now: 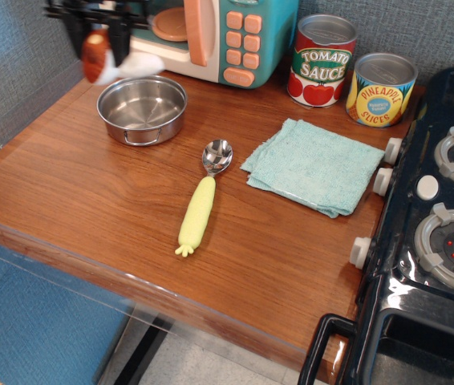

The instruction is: Put the mushroom into the metal pot.

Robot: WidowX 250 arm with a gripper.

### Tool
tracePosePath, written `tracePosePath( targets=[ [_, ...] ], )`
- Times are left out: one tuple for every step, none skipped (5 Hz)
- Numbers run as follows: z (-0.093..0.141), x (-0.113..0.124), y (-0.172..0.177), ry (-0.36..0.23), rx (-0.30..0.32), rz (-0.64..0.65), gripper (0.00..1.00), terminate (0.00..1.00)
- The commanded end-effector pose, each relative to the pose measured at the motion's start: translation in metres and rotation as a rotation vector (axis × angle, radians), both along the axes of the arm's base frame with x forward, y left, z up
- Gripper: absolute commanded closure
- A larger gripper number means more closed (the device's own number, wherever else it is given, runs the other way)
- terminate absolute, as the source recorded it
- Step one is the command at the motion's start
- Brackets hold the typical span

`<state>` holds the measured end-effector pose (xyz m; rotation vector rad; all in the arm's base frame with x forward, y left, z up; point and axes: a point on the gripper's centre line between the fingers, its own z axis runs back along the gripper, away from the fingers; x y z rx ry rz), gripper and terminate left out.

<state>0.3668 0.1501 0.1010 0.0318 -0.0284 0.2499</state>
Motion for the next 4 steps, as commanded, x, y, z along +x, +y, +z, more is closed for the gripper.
tracePosePath(
  targets=[
    [0.0191, 0.0127, -0.0135, -0.056, 0.058, -0.026, 0.00, 0.00],
    [0.0175, 0.0124, -0.0142, -0.053, 0.071, -0.029, 0.00, 0.00],
    [0.0220, 0.0123, -0.0175, -0.078, 0.097, -0.051, 0.00, 0.00],
    [0.0236, 0.0123, -0.0222, -0.081, 0.100, -0.084, 0.00, 0.00]
  ],
)
